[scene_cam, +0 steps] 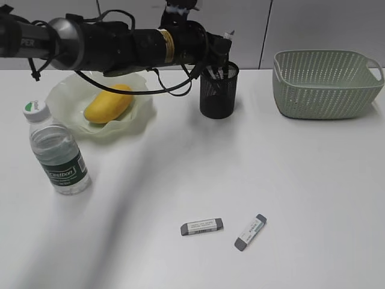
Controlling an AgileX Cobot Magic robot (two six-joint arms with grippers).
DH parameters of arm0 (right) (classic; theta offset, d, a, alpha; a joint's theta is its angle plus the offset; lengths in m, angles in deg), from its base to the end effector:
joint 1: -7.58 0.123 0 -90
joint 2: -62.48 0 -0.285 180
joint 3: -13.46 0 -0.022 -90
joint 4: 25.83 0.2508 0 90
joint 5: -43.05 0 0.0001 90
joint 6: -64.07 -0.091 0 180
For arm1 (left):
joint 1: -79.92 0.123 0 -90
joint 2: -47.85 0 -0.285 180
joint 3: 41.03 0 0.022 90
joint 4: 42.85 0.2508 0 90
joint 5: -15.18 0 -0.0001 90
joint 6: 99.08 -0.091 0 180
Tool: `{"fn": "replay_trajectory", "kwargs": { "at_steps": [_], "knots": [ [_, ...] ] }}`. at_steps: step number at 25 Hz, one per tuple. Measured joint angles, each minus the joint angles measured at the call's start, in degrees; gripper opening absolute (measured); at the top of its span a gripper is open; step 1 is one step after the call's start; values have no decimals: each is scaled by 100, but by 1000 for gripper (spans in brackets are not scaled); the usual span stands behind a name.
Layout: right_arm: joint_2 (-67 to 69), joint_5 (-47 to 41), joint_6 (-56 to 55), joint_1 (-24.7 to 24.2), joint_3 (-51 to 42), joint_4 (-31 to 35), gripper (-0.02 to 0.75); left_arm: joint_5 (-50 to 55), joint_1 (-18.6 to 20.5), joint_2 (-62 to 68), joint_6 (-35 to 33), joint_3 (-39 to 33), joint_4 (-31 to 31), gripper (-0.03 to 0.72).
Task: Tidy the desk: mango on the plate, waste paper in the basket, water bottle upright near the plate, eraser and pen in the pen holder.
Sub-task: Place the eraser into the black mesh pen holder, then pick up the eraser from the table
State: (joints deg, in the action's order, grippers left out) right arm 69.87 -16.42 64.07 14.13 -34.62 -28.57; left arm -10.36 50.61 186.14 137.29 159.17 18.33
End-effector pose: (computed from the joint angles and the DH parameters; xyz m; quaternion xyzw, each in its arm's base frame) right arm -0.0056 -0.0044 0.2816 -0.0473 0.8415 0.0069 0.5381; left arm 0.4416 -0.2873 0.1919 0.3245 0.7179 -0.2881 0.5443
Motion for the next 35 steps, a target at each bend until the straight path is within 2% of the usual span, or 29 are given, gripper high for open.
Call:
{"fn": "replay_trajectory", "kwargs": {
  "at_steps": [9, 11, 13, 15, 19, 23, 25, 28, 31, 35],
  "knots": [
    [0, 0, 0, 0, 0, 0, 383, 389, 0, 252, -19, 199, -19, 147],
    [0, 0, 0, 0, 0, 0, 383, 414, 0, 252, -24, 199, -32, 185],
    [0, 0, 0, 0, 0, 0, 383, 414, 0, 252, -24, 199, -98, 269],
    [0, 0, 0, 0, 0, 0, 383, 414, 0, 252, -24, 199, -224, 316],
    [0, 0, 0, 0, 0, 0, 383, 409, 0, 252, -24, 199, -369, 342],
    [0, 0, 0, 0, 0, 0, 383, 443, 0, 78, 216, 199, -249, 335],
    [0, 0, 0, 0, 0, 0, 383, 461, 0, -209, 743, 160, 176, 316],
    [0, 0, 0, 0, 0, 0, 383, 430, 0, -1038, 2034, -281, 1649, 279],
    [0, 0, 0, 0, 0, 0, 383, 171, 59, -1929, 3477, -1158, 3265, 244],
    [0, 0, 0, 0, 0, 0, 383, -425, 439, -3041, 4712, -2572, 3809, 231]
  ]
}}
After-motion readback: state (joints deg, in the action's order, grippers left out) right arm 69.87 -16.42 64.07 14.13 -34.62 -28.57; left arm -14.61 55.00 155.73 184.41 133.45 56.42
